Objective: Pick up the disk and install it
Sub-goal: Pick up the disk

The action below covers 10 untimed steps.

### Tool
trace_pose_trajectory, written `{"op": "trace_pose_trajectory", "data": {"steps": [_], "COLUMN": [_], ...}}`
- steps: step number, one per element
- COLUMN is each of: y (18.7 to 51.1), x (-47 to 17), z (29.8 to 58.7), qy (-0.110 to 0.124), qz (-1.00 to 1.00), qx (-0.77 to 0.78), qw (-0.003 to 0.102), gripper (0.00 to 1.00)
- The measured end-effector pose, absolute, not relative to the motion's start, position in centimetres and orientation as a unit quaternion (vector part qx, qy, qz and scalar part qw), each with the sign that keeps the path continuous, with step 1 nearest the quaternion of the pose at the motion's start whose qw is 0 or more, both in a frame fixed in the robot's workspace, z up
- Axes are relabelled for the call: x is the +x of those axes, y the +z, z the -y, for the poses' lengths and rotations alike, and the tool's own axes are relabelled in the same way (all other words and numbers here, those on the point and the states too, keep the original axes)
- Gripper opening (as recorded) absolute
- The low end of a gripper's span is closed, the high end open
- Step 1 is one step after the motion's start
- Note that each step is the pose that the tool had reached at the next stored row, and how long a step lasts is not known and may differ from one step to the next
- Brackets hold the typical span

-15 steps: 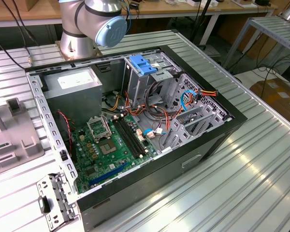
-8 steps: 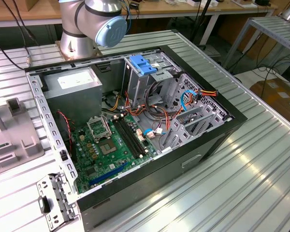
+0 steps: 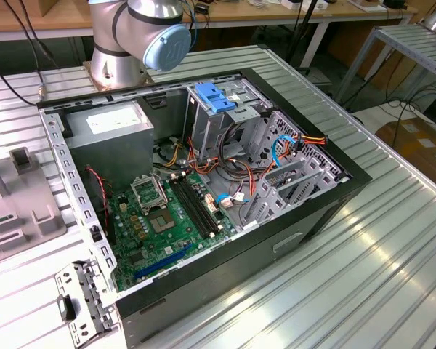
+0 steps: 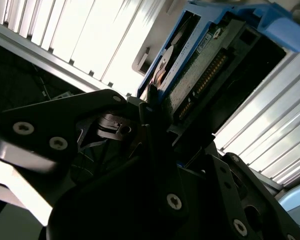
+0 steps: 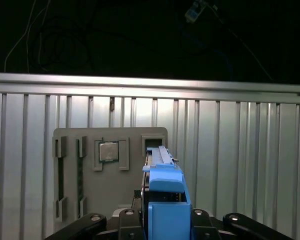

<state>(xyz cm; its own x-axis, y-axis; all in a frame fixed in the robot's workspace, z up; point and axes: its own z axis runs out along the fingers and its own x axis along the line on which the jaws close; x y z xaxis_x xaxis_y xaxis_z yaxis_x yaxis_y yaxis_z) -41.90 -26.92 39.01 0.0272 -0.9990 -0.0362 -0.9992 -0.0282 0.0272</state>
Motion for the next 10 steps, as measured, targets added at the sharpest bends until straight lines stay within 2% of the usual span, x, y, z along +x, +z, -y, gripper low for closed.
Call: {"op": "trace_pose_trajectory", "data": {"steps": [10], "y": [39.96], "x": [-41.9], "z": [26.92], "qy": [0.022], "qz": [-0.697], "qx": [-0.717], "qw": [0.003], "gripper": [0.36]}}
